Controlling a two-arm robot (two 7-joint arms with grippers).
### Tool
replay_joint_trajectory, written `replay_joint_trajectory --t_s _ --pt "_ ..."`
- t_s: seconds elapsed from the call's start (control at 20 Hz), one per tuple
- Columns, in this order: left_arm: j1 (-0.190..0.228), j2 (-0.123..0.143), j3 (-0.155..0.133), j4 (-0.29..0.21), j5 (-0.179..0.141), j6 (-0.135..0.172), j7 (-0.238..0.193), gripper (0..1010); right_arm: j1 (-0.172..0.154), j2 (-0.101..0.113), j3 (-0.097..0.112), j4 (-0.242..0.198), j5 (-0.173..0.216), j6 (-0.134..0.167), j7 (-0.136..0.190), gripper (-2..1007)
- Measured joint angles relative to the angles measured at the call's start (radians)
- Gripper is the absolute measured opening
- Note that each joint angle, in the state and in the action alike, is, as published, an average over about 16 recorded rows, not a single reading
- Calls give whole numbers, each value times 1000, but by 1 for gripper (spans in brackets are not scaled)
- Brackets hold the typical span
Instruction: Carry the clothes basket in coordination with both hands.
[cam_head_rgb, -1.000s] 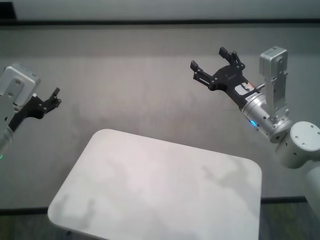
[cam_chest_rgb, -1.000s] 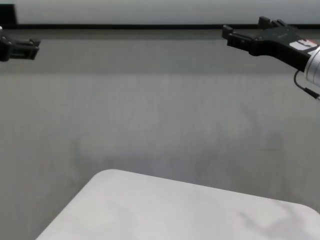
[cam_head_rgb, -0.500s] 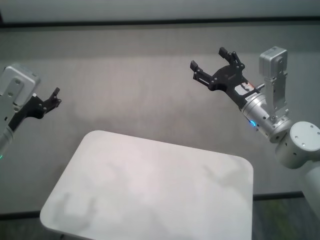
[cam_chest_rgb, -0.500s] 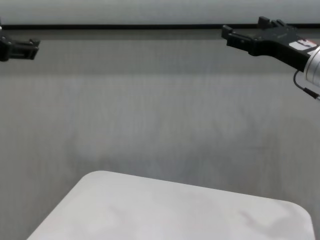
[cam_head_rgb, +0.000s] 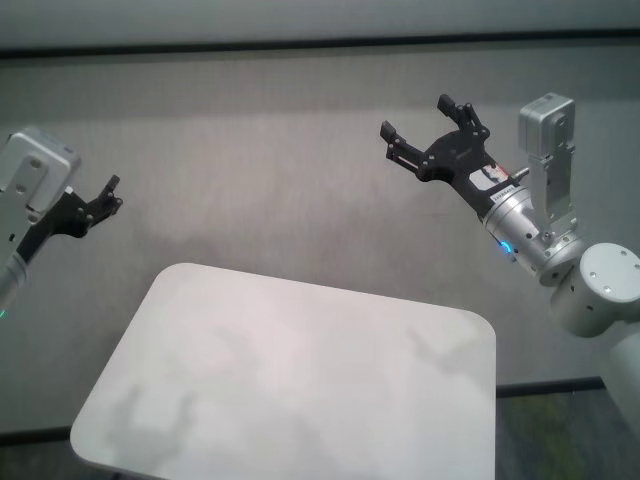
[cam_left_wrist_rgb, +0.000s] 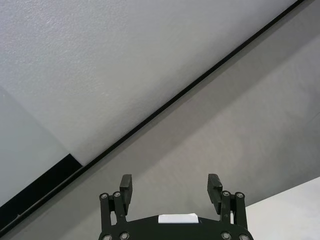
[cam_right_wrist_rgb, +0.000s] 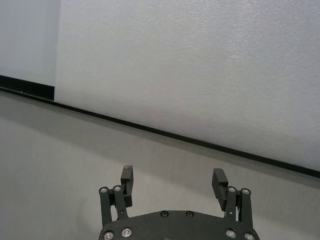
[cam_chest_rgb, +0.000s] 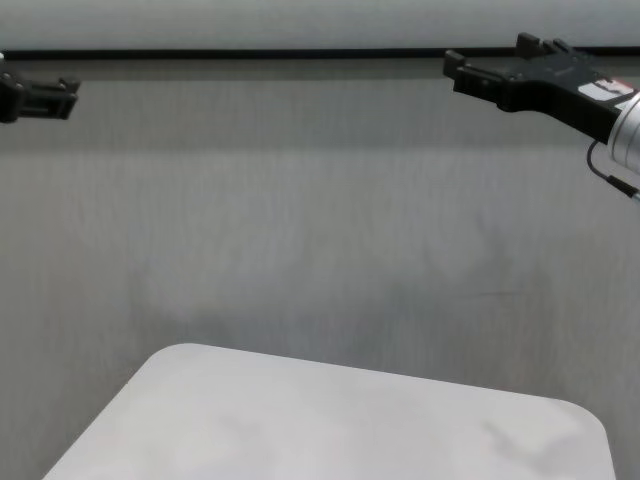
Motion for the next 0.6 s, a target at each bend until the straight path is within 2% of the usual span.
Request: replay_joint_trajectory --t_s 0.6 --pt "0 0 0 0 0 0 0 1002 0 0 0 0 0 0 0 1001"
